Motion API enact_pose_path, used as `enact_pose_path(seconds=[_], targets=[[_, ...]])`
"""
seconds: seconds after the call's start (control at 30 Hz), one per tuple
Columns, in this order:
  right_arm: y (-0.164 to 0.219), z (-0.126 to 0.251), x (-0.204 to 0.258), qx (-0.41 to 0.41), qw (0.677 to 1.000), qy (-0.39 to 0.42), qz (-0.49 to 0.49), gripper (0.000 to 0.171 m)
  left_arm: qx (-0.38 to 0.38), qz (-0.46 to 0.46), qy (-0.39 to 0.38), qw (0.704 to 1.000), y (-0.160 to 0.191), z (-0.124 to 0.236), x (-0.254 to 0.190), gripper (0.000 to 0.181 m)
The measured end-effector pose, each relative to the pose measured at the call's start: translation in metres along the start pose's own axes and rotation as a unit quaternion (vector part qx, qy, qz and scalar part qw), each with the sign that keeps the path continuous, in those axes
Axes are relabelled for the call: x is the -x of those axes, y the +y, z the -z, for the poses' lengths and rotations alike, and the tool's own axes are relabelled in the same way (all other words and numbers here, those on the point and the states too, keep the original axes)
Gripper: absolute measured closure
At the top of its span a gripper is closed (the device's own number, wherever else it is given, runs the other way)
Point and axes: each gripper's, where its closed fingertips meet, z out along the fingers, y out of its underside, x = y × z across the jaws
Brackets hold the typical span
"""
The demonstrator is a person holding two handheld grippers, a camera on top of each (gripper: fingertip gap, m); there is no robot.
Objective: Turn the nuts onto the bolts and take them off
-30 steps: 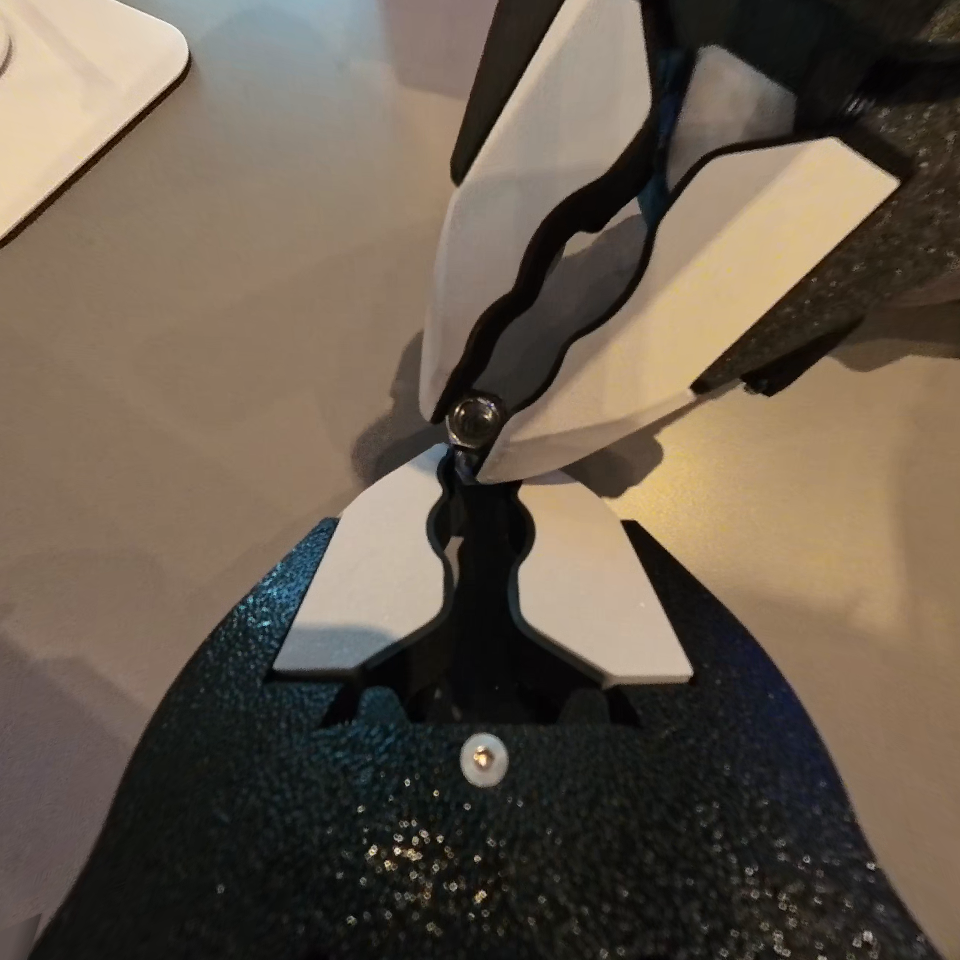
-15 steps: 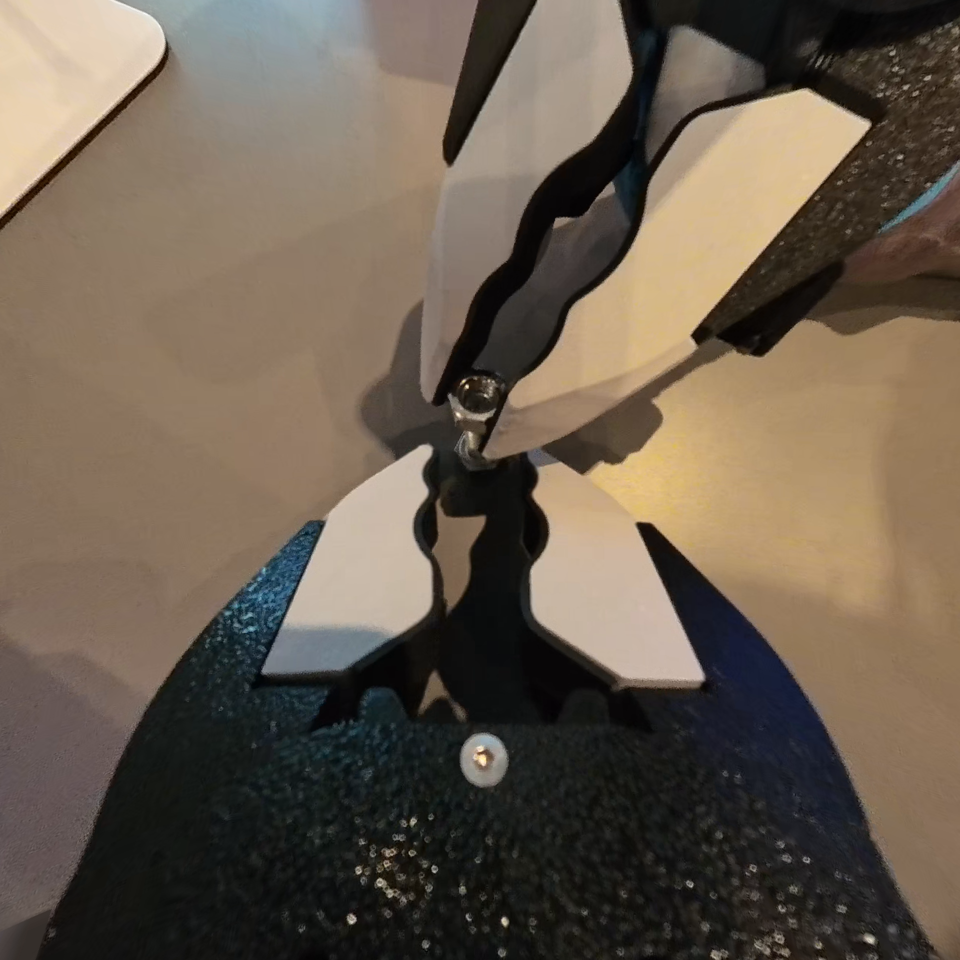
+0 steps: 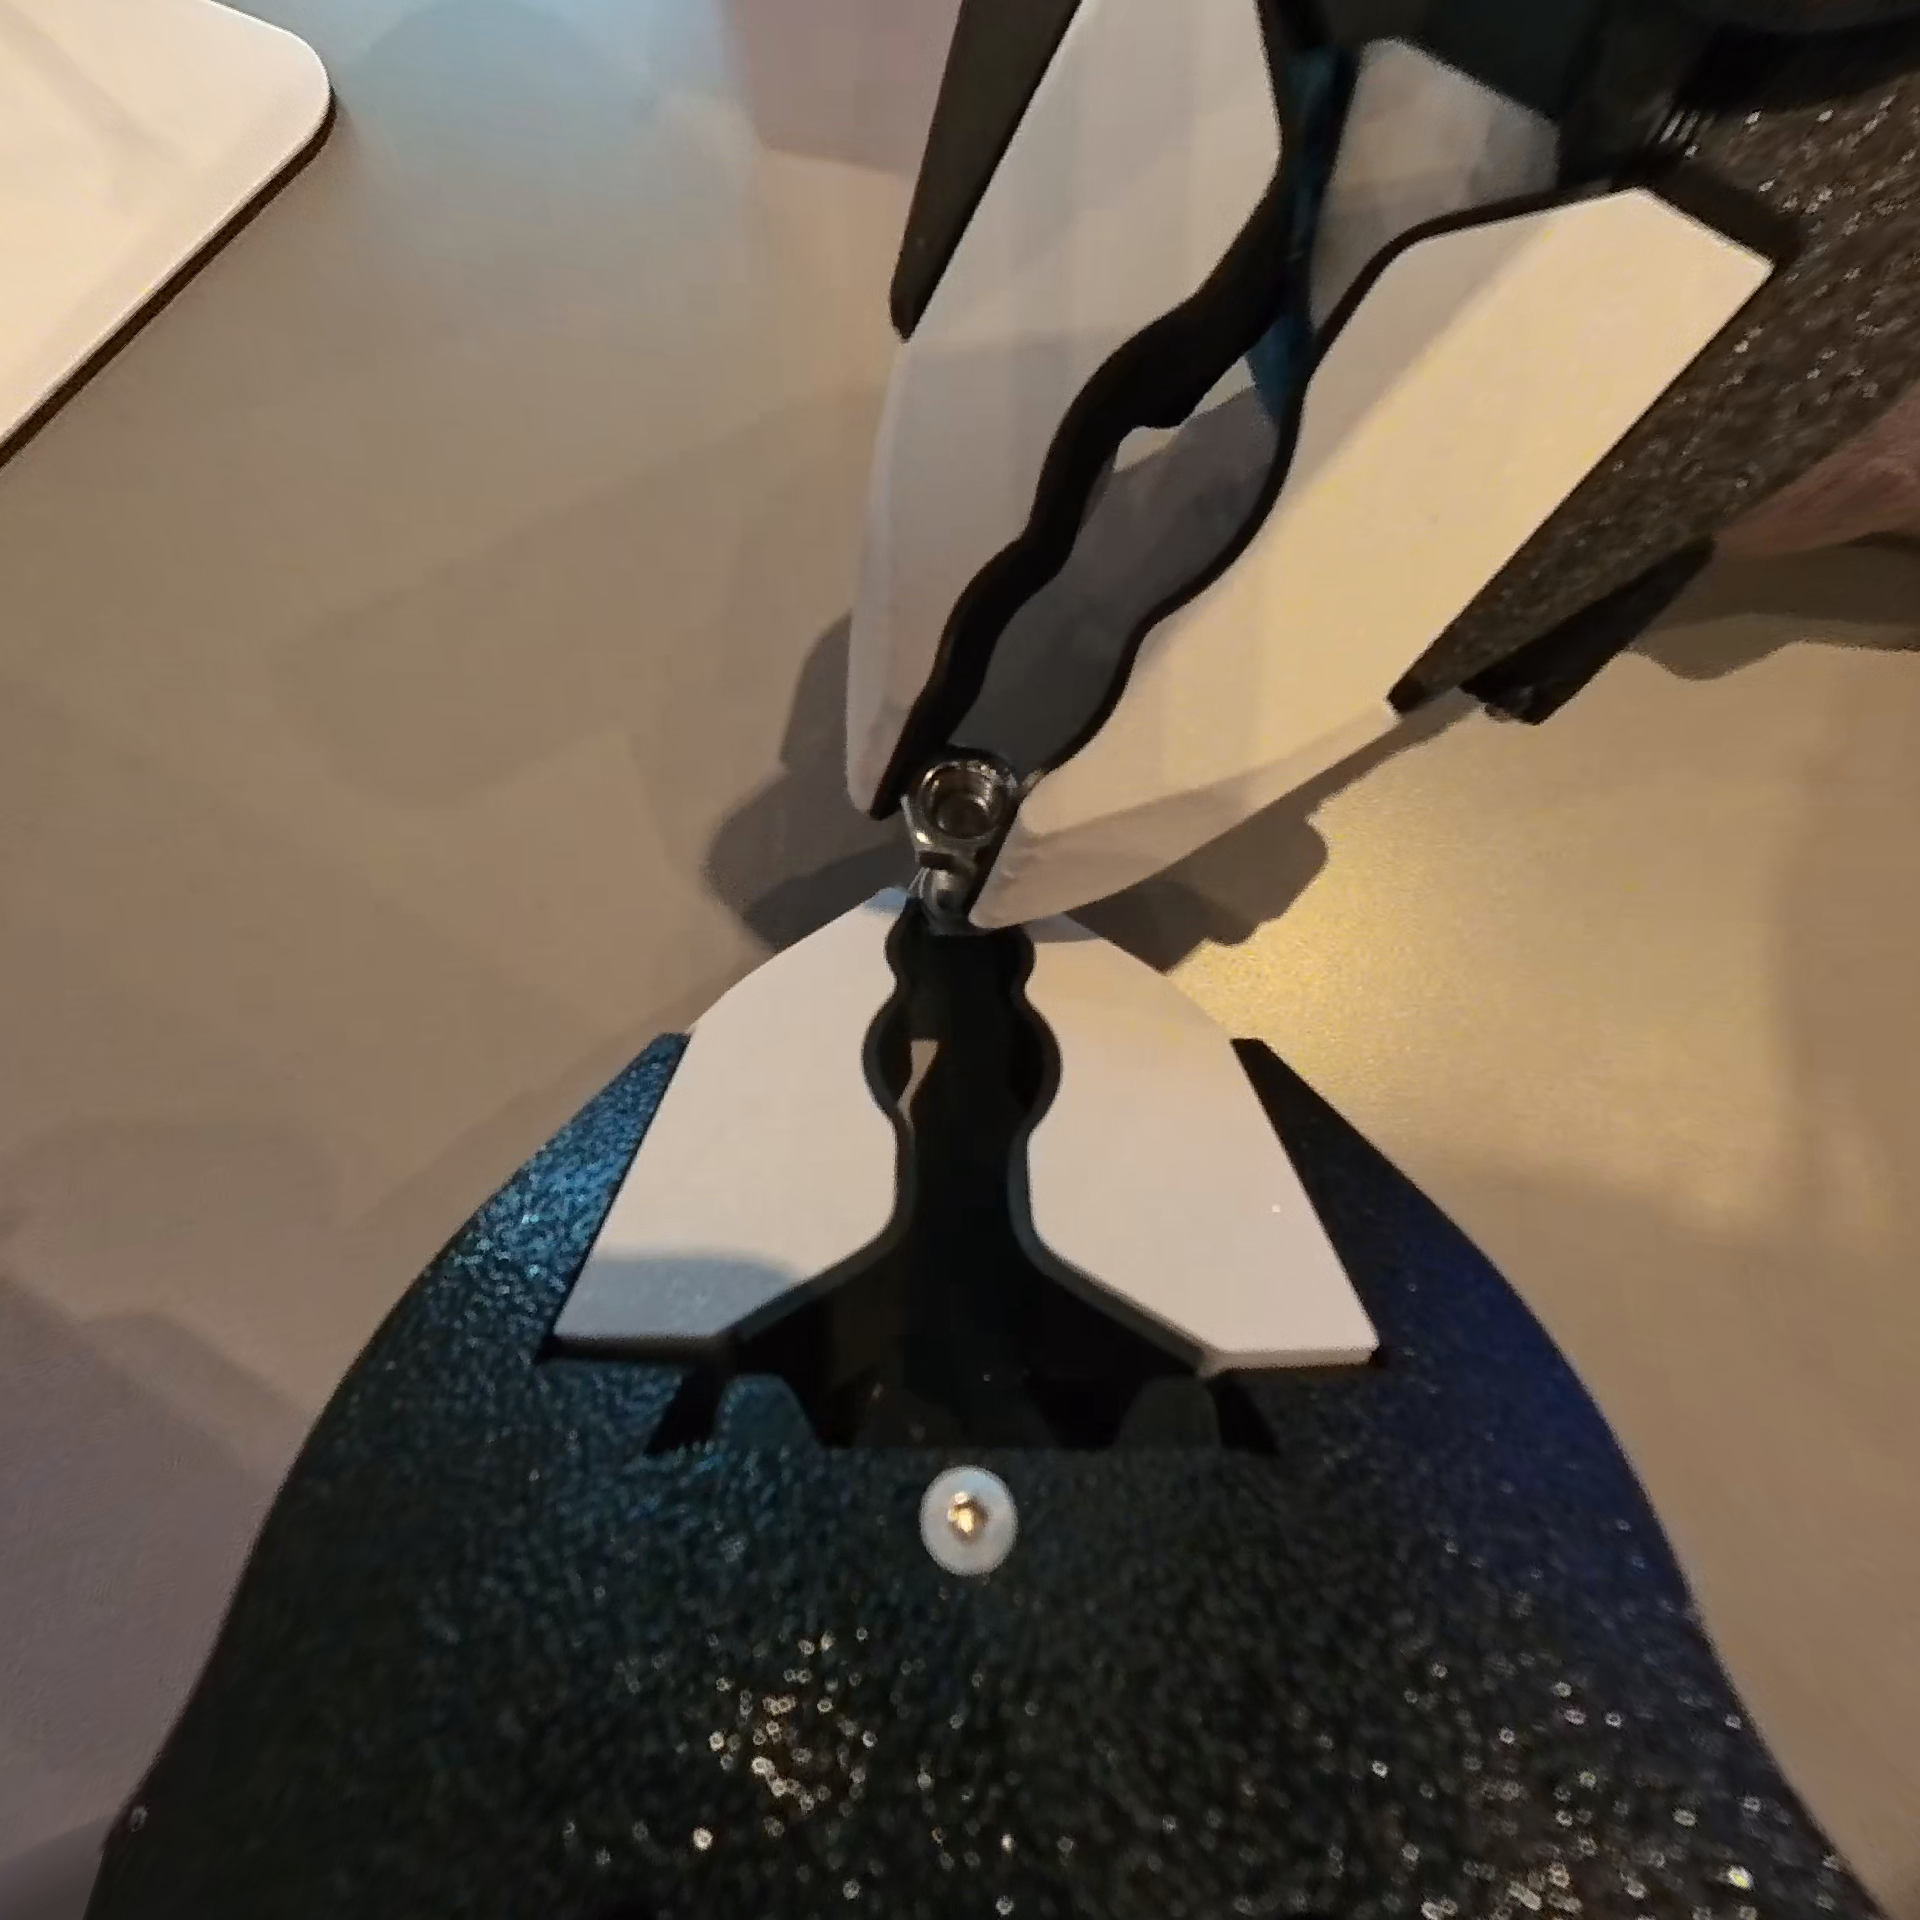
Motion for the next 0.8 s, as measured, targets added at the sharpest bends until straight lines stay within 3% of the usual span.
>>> enact_pose_path(seconds=[0.07, 0.13, 0.23, 0.47, 0.8], targets=[[0.0002, 0.0003, -0.0005, -0.001, 1.0, -0.001, -0.003, 0.154, -0.006, 0.0, 0.0, 1.0, -0.0006, 0.0003, 0.0, 0.168], [0.0003, 0.0006, -0.0003, -0.004, 1.0, -0.006, -0.01, 0.154, -0.013, 0.004, -0.003, 1.0, -0.0016, 0.0, 0.0015, 0.149], [0.0002, 0.0005, 0.0, -0.008, 1.0, -0.012, -0.017, 0.154, -0.009, 0.004, -0.003, 1.0, -0.0018, -0.0013, 0.0015, 0.144], [-0.0006, 0.001, -0.0007, -0.012, 1.0, -0.012, -0.017, 0.154, -0.026, -0.002, 0.003, 1.0, -0.0077, -0.0037, -0.0022, 0.17], [-0.0003, 0.0026, 0.0002, -0.02, 0.999, -0.024, -0.031, 0.153, -0.027, -0.007, 0.008, 1.0, -0.0083, -0.0037, -0.0032, 0.172]])
